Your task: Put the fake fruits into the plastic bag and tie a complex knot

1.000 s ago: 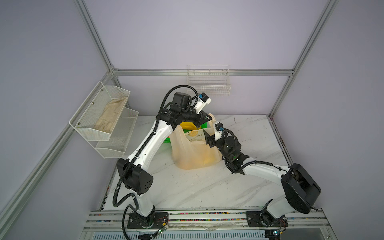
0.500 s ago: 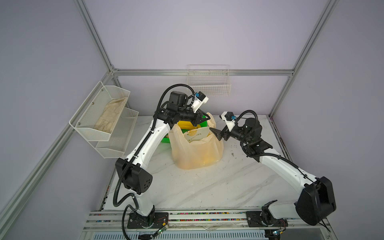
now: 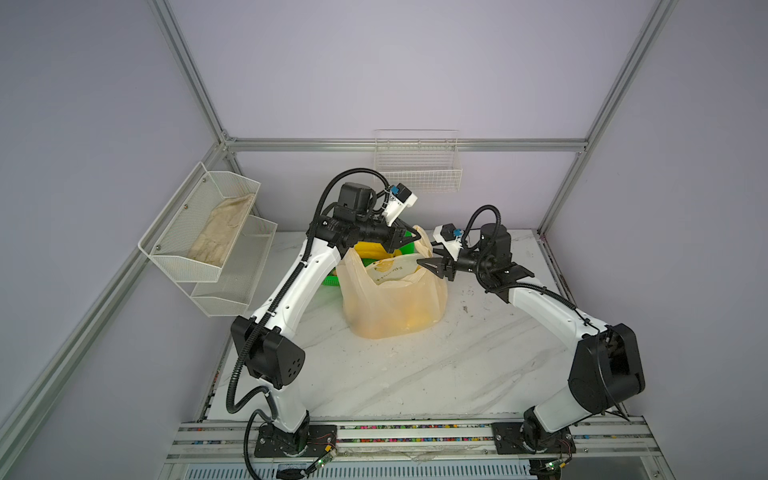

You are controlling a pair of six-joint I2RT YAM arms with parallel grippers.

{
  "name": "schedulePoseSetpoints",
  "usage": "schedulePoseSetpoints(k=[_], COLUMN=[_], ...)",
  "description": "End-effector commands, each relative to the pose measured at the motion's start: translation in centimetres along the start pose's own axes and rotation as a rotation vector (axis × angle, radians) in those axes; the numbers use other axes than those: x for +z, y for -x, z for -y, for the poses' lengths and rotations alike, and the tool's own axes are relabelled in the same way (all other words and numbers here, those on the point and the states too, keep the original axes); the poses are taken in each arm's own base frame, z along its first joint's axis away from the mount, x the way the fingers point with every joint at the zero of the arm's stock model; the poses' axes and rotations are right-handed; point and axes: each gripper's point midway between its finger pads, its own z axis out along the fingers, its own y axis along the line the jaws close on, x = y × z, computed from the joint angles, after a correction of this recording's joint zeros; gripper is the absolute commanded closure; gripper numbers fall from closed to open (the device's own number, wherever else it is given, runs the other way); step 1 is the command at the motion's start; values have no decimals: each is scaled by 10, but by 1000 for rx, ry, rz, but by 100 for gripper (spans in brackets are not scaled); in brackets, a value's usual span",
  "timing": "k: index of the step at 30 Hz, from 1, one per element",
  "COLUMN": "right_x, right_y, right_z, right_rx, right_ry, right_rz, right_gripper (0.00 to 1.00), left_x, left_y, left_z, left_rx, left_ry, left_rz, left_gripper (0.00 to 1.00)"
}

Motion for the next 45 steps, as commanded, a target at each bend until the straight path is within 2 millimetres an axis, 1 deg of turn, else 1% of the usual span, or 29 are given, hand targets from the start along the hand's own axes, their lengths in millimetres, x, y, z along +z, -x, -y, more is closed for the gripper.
schedulePoseSetpoints(k=[1, 3, 4, 8, 14, 16, 17, 18, 19, 21, 24, 25, 27, 29, 30, 32, 33, 34, 38, 39, 40, 41, 43, 45], right_x=[-6, -7, -7, -7, -9, -8, -8, -8, -7, -7, -7, -8, -8, -9, -9, -10, -9, -9, -9, -9, -9, -9, -10, -11], right_y=[14, 16, 17, 13, 11, 10, 9, 9, 7, 5, 2, 2, 4, 5, 5, 4, 3, 3, 2, 3, 3, 2, 3, 5], right_z=[-11, -13, -14, -12, -8, -6, -5, -4, -4, 0, 5, 7, 10, 13, 15, 17, 17, 18, 20, 20, 20, 20, 19, 18], right_rx=[-36, -37, -37, -26, -23, -19, -16, -14, -11, -4, 9, 15, 20, 21, 21, 21, 25, 27, 30, 29, 34, 38, 31, 30], right_ry=[82, 93, 100, 109, 98, 90, 82, 79, 73, 51, 19, 3, -17, -42, -51, -64, -63, -66, -74, -75, -77, -79, -80, -76], right_rz=[42, 48, 51, 47, 46, 44, 43, 43, 40, 34, 25, 26, 36, 34, 32, 28, 27, 26, 23, 24, 23, 19, 20, 28], right_gripper=[48, 50, 52, 71, 89, 98, 100, 100, 100, 100, 100, 100, 100, 100, 100, 100, 100, 100, 100, 100, 100, 100, 100, 100], left_x=[-14, -13, -13, -12, -12, -13, -14, -16, -18, -26, -42, -52, -69, -87, -101, -123, -132, -153, -199, -207, -214, -219, -218, -215], left_y=[29, 29, 28, 28, 29, 31, 33, 36, 39, 48, 68, 77, 87, 87, 87, 81, 76, 74, 38, 24, 9, -3, -32, -50], left_z=[9, 8, 8, 8, 7, 8, 9, 9, 9, 13, 22, 28, 39, 47, 52, 56, 53, 64, 63, 60, 56, 56, 54, 48], left_rx=[64, 63, 61, 58, 55, 54, 49, 45, 41, 41, 49, 58, 72, 88, 99, 102, 88, 94, 63, 46, 13, 7, 4, -4], left_ry=[-2, -1, -2, -1, 2, 4, 6, 13, 18, 34, 70, 82, 107, 157, 197, 267, 301, 329, 474, 510, 559, 587, 606, 615], left_rz=[60, 58, 57, 56, 57, 61, 65, 71, 78, 100, 168, 199, 235, 251, 269, 292, 294, 315, 306, 288, 262, 245, 201, 164], left_gripper=[100, 100, 100, 100, 100, 100, 96, 78, 64, 50, 36, 32, 30, 26, 24, 22, 22, 21, 18, 17, 16, 14, 7, 4])
